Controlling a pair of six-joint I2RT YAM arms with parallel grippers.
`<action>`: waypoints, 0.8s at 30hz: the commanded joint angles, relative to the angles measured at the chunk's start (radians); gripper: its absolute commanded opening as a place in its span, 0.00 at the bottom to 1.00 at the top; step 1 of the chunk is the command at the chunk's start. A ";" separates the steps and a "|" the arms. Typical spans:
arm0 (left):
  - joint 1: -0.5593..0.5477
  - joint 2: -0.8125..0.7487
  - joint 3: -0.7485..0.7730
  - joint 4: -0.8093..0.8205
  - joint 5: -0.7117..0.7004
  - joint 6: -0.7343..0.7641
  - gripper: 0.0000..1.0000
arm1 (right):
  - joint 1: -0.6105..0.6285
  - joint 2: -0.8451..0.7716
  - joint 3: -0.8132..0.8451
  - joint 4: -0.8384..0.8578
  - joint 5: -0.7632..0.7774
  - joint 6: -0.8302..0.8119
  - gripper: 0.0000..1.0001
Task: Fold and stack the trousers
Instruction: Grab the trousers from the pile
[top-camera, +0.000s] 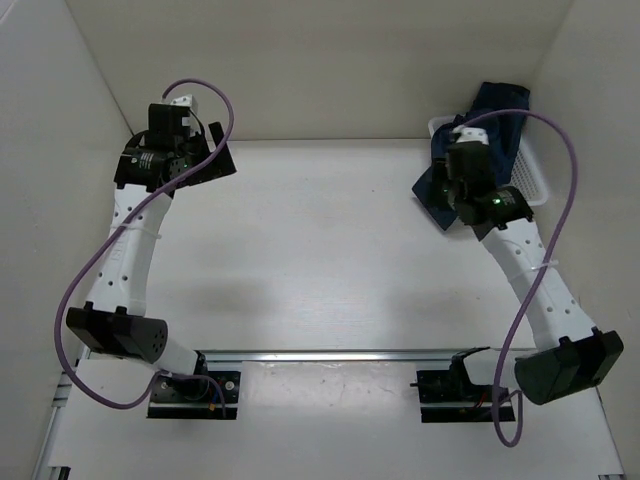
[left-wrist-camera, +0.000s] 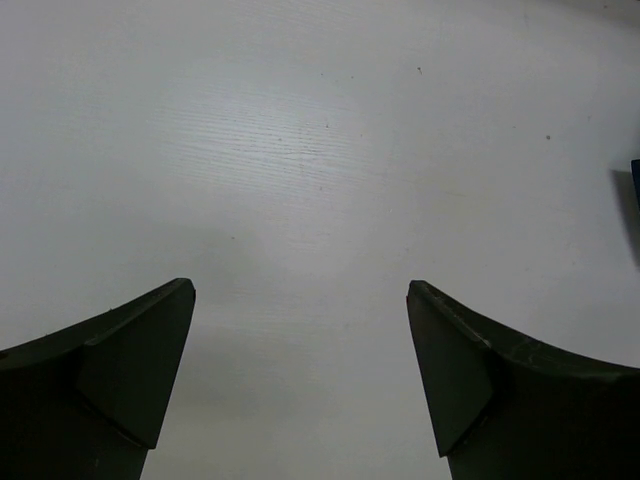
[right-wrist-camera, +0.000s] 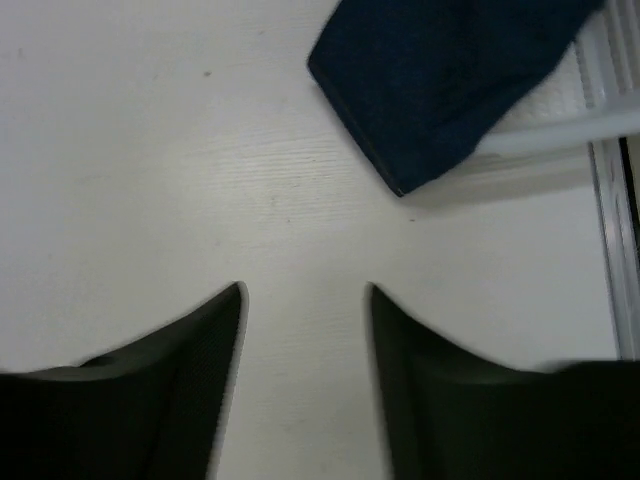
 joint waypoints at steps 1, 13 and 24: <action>0.002 0.002 -0.006 0.001 0.032 0.018 0.99 | -0.208 -0.037 0.046 -0.013 -0.060 -0.008 0.47; -0.027 0.099 0.038 0.020 0.089 0.007 0.99 | -0.563 0.636 0.570 -0.105 -0.266 0.045 1.00; -0.045 0.140 0.029 0.029 0.041 0.007 0.99 | -0.621 1.138 1.048 -0.157 -0.357 0.113 0.98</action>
